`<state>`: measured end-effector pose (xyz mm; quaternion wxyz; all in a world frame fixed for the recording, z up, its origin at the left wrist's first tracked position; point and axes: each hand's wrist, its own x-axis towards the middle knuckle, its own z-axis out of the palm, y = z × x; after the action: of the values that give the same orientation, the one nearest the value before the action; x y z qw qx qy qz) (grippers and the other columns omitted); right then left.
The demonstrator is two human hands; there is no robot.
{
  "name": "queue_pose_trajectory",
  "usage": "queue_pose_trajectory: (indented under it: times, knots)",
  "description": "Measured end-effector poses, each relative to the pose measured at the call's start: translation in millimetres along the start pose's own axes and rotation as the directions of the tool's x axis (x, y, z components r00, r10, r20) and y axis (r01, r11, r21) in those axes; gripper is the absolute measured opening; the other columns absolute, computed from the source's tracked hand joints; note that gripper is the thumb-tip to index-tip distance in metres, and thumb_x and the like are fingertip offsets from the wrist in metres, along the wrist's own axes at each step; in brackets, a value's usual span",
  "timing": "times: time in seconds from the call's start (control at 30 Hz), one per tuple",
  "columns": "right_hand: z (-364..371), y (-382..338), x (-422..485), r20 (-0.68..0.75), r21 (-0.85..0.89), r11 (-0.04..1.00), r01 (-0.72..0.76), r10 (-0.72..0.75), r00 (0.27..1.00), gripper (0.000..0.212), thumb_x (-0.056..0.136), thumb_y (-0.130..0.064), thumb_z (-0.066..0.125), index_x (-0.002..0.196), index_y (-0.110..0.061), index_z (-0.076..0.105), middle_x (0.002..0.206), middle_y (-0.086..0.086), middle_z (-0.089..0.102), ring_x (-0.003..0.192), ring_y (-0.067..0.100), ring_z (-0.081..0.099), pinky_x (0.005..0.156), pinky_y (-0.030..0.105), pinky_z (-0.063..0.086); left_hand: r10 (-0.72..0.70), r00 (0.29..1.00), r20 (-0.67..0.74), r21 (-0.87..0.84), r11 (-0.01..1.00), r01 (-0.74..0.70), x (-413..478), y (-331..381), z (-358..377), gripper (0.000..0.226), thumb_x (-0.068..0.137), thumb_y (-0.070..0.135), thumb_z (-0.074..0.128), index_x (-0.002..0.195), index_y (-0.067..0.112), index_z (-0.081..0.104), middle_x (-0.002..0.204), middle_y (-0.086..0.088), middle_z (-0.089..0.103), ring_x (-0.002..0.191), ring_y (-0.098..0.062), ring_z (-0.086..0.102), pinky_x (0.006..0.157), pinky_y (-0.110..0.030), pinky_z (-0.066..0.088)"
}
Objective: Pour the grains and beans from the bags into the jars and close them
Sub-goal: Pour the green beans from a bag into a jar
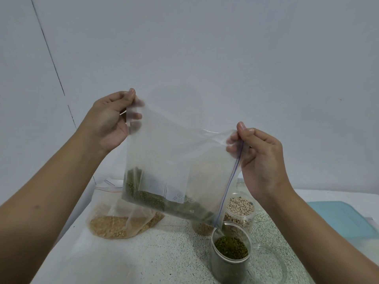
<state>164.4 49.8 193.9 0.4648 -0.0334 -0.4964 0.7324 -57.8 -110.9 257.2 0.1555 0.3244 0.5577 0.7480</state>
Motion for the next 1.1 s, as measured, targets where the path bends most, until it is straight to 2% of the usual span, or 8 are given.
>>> queue_pose_trajectory:
  times: [0.17, 0.33, 0.5, 0.8, 0.93, 1.1]
  knots:
    - [-0.7, 0.0, -0.5, -0.017, 0.007, 1.000, -0.005, 0.005, 1.000, 0.021, 0.086, -0.015, 0.066, 0.068, -0.005, 0.062, 0.068, 0.004, 0.062, 0.063, 0.014, 0.062, 0.060, 0.022, 0.050, 0.003, 1.000, -0.009, 0.006, 1.000, -0.003, 0.9, 0.6, 0.0, 0.025, 0.100, 0.028, 0.061, 0.077, 0.020, 0.067, 0.080, 0.006, 0.071, 0.058, -0.011, 0.059, 0.058, -0.028, 0.047]
    - [-1.5, 0.2, -1.4, -0.021, 0.005, 1.000, -0.009, 0.009, 1.000, 0.021, 0.084, -0.017, 0.067, 0.064, -0.009, 0.066, 0.068, 0.003, 0.063, 0.061, 0.013, 0.061, 0.059, 0.022, 0.049, 0.002, 1.000, -0.003, 0.003, 1.000, -0.002, 0.6, -0.9, 0.6, 0.028, 0.099, 0.029, 0.062, 0.073, 0.021, 0.069, 0.081, 0.005, 0.072, 0.058, -0.012, 0.059, 0.060, -0.028, 0.046]
    - [-1.1, 0.0, -1.2, -0.029, -0.016, 1.000, -0.006, 0.005, 1.000, 0.021, 0.084, -0.018, 0.067, 0.068, -0.006, 0.062, 0.067, 0.002, 0.063, 0.059, 0.013, 0.060, 0.061, 0.024, 0.045, 0.001, 1.000, -0.005, -0.006, 1.000, -0.001, -0.4, -0.3, 1.1, 0.027, 0.099, 0.028, 0.062, 0.074, 0.020, 0.069, 0.080, 0.005, 0.071, 0.058, -0.012, 0.059, 0.058, -0.028, 0.046]
    - [0.8, -0.4, -1.6, -0.028, 0.012, 1.000, -0.005, 0.005, 1.000, 0.023, 0.083, -0.015, 0.067, 0.061, -0.009, 0.067, 0.067, 0.003, 0.063, 0.061, 0.013, 0.060, 0.059, 0.021, 0.050, 0.000, 1.000, 0.001, 0.001, 1.000, 0.000, 1.8, -1.5, 0.6, 0.023, 0.100, 0.029, 0.060, 0.081, 0.018, 0.065, 0.080, 0.007, 0.071, 0.057, -0.010, 0.059, 0.059, -0.027, 0.047]
    - [0.4, -1.0, -1.6, -0.033, 0.030, 1.000, -0.004, 0.005, 0.999, 0.020, 0.083, -0.014, 0.067, 0.065, -0.005, 0.065, 0.067, 0.004, 0.062, 0.062, 0.013, 0.061, 0.058, 0.021, 0.051, 0.001, 1.000, 0.007, -0.007, 1.000, -0.001, 2.3, -2.5, 0.5, 0.028, 0.100, 0.029, 0.061, 0.075, 0.020, 0.068, 0.081, 0.006, 0.071, 0.057, -0.010, 0.059, 0.057, -0.026, 0.048]
    - [-0.9, -1.5, -0.5, -0.034, 0.012, 1.000, 0.001, 0.000, 0.999, 0.019, 0.084, -0.015, 0.067, 0.072, -0.001, 0.060, 0.067, 0.003, 0.062, 0.062, 0.013, 0.061, 0.059, 0.021, 0.050, 0.008, 1.000, 0.005, 0.009, 1.000, -0.008, 3.3, -0.5, 1.7, 0.024, 0.100, 0.030, 0.061, 0.081, 0.017, 0.065, 0.082, 0.006, 0.071, 0.058, -0.010, 0.059, 0.059, -0.027, 0.048]
